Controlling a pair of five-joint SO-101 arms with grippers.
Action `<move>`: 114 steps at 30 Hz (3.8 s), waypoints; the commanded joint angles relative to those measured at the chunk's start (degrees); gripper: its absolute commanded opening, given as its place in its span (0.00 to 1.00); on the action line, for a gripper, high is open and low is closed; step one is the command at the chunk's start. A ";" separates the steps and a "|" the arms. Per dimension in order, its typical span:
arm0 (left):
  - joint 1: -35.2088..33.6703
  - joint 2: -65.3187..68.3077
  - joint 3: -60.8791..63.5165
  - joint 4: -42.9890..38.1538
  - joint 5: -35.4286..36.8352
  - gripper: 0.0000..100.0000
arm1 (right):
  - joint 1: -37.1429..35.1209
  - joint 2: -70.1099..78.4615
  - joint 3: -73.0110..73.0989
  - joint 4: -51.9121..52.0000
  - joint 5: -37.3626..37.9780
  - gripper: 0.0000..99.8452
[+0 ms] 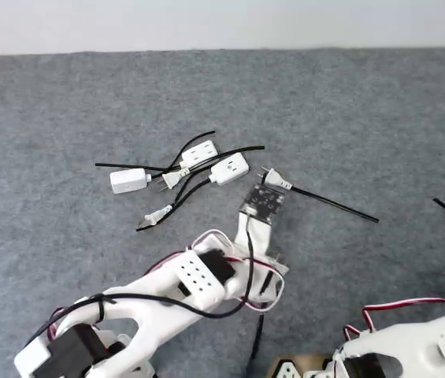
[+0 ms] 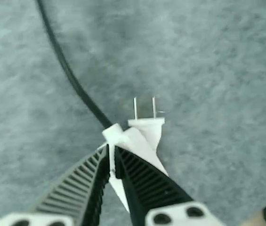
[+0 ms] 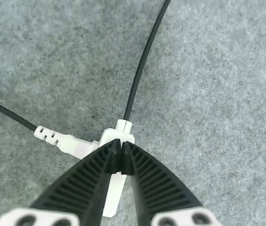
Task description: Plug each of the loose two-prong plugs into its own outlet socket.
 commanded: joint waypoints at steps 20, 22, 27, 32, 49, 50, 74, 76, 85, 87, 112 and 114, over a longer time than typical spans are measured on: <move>0.26 11.69 -14.64 8.26 0.09 0.06 | -1.19 0.57 -0.18 -0.31 0.70 0.01; -1.14 10.55 -14.55 8.53 0.44 0.12 | -1.19 0.57 -0.18 -0.31 0.70 0.01; -2.29 7.47 -12.35 8.44 2.11 0.22 | -1.36 0.57 -0.18 -0.31 0.70 0.01; -2.11 -0.26 -10.33 9.85 3.25 0.22 | -2.24 0.57 -0.09 -0.22 0.70 0.01; 11.08 -9.14 3.12 -0.53 6.68 0.23 | -2.42 0.57 -0.18 -0.31 0.79 0.01; 10.99 -9.49 3.03 -0.70 7.03 0.23 | -2.51 0.57 -0.18 -0.31 0.79 0.01; 12.04 11.25 -8.84 1.41 13.63 0.22 | -2.77 0.57 -0.18 -0.31 0.79 0.01; 13.54 11.60 -9.10 2.90 13.54 0.22 | -2.77 0.57 -0.18 -0.31 0.79 0.01; 15.21 11.25 -8.40 4.92 9.76 0.09 | -2.68 0.57 -0.18 -0.31 0.79 0.01; 14.07 11.16 -8.04 5.36 9.76 0.09 | -2.68 0.57 -0.18 -0.31 0.79 0.01; -29.10 10.99 -19.21 27.52 -18.11 0.09 | -2.77 0.57 -0.18 -0.22 0.79 0.01; -32.44 10.99 -20.26 28.48 -20.31 0.09 | -2.77 0.57 -0.18 -0.22 0.79 0.01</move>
